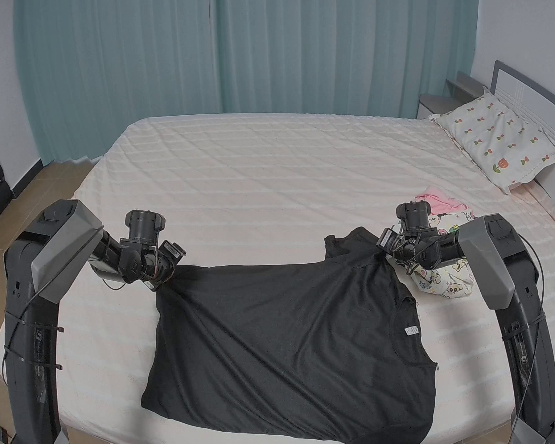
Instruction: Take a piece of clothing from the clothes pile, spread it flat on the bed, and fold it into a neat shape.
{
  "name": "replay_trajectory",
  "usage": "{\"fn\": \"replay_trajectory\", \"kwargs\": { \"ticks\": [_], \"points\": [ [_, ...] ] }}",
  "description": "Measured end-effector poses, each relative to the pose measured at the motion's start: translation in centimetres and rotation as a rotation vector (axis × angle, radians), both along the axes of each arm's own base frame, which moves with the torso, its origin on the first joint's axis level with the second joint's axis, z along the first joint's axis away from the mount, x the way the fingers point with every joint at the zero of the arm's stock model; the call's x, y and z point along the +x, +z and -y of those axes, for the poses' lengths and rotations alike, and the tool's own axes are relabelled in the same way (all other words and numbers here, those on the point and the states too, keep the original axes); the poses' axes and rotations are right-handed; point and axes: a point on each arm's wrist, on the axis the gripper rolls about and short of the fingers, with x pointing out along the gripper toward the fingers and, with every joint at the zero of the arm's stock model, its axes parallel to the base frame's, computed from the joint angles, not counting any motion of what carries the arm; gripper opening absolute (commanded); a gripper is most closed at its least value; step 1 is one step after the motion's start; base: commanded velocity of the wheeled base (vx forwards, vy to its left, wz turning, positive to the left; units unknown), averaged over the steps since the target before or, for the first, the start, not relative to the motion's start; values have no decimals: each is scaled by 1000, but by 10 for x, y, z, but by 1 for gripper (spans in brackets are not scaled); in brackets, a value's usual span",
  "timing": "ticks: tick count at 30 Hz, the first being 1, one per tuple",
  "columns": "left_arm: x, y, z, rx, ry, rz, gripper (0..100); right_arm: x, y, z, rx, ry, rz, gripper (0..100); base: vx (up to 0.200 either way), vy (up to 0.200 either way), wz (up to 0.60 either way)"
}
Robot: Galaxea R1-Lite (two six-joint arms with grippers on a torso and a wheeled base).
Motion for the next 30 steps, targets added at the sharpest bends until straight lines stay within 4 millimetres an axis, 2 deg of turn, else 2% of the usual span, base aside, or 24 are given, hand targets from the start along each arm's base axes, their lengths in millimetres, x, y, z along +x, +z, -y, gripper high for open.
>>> {"fn": "replay_trajectory", "kwargs": {
  "ticks": [9, 13, 20, 29, 30],
  "points": [
    [15, -16, 1, 84, 23, -28, 0, 0, 0, 0, 0, -1, 2, 0, 0, 0, 0],
    [22, -18, 1, 116, 55, -10, 0, 1, 0, 1, 4, -3, 6, 0, 0, 0, 0],
    [39, -3, -10, 136, 166, 83, 0, 9, 14, 3, 56, -67, 137, 0, 0, 0, 0],
    [49, 13, -18, 120, 190, 146, 0, 17, 19, 6, 69, -94, 212, 0, 0, 0, 0],
    [49, 13, -18, 118, 185, 141, 100, 17, 18, 6, 67, -94, 208, 0, 0, 0, 0]
  ]
}}
